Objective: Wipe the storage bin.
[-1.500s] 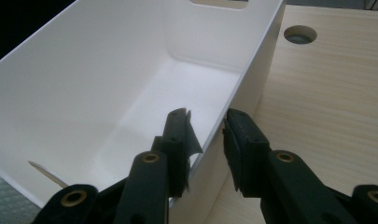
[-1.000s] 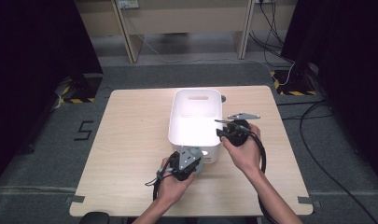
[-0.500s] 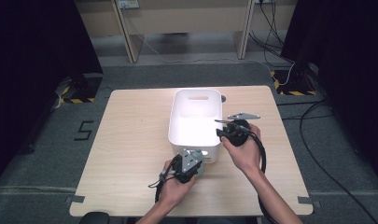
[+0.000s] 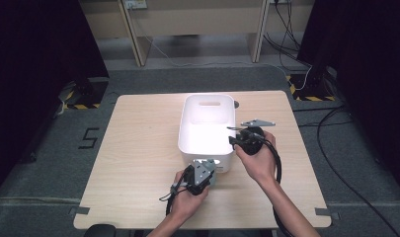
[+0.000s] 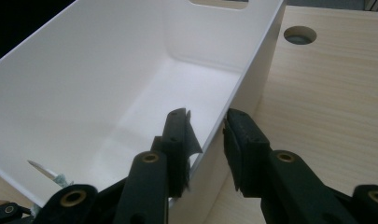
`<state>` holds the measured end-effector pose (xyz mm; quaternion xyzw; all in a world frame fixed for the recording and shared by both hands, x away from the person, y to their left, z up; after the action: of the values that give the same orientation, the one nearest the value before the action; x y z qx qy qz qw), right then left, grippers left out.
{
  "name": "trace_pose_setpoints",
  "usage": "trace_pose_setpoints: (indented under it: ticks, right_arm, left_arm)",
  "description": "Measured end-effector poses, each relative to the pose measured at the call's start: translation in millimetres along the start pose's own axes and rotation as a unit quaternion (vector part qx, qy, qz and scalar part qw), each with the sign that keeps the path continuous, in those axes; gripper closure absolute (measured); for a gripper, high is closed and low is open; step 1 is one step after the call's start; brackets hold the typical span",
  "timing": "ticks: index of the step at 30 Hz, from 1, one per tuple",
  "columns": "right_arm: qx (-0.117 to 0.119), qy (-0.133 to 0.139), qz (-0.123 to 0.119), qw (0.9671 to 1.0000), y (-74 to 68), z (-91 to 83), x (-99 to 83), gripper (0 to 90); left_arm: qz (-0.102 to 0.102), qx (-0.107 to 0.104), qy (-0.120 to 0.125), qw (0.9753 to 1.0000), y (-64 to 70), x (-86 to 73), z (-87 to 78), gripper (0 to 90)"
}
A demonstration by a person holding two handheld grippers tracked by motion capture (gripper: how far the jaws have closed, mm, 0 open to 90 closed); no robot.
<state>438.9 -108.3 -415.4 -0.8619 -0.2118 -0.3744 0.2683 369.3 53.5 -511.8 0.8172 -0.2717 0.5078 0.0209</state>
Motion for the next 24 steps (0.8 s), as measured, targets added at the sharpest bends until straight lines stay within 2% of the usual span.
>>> trace_pose_setpoints:
  ticks: [24]
  right_arm:
    - [0.0,0.0,-0.001,1.0,-0.2,0.5,-0.3,70.0]
  left_arm:
    - [0.003,-0.004,-0.007,1.0,8.1,-6.0,9.8,81.1]
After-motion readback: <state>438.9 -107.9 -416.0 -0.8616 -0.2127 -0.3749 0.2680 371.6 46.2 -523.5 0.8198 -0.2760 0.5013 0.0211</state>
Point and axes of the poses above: each handheld gripper's, and its own axes: z roughly forward along the jaws, x roughly out of its top, y roughly to its right, the point moved 4 cm from there along z, roughly forward along the jaws, and after that the axes turned 14 degrees about x, right-handed, at the moved point
